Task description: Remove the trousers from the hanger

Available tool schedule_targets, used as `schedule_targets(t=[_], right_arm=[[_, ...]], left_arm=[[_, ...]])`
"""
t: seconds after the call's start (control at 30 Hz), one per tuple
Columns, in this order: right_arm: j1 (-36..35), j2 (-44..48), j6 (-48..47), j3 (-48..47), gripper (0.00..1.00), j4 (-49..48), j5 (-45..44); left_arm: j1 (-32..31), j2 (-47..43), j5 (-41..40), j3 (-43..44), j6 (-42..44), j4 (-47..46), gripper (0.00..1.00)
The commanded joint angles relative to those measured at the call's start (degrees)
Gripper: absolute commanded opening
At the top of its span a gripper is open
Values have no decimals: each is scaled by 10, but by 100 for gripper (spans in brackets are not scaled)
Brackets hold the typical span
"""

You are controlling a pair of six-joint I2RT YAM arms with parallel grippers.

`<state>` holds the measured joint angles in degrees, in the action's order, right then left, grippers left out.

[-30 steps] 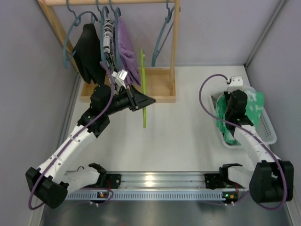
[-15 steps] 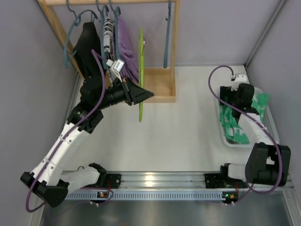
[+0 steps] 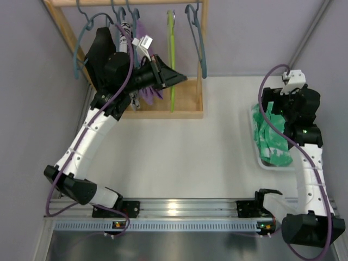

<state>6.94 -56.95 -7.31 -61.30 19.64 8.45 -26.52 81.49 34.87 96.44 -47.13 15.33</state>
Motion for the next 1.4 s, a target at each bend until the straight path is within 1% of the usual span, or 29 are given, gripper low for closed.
schedule_targets(t=[0.0,0.07,0.2,0.4,0.5,0.57,0.6,0.8,0.97,1.37], right_arm=[[4,13,33,-75,99,72,31],[4,17,48,-99,99,94,34],[4,29,63,-122,99,107,45],[4,36,70,-147,99,128,54],[4,40,70,-153,99,130,56],[4,40,70,-160,99,132,55],[4,40,87,-163,99,134,56],[4,45,87,-160,99,134,52],[4,54,85,-145,99,132,48],[4,70,79,-142,99,127,47]], left_arm=[[16,46,-13,82,-45,-32,0],[25,80,-22,126,-69,-32,0],[26,128,-43,194,-81,-32,0],[26,179,-60,263,-70,-33,0],[26,202,-65,282,-65,-33,0],[26,216,-65,284,-66,-36,0],[27,220,-63,284,-69,-36,0],[25,245,-39,276,-75,-50,0],[17,253,-42,274,-67,-50,0],[-7,287,-53,294,-58,-68,0]])
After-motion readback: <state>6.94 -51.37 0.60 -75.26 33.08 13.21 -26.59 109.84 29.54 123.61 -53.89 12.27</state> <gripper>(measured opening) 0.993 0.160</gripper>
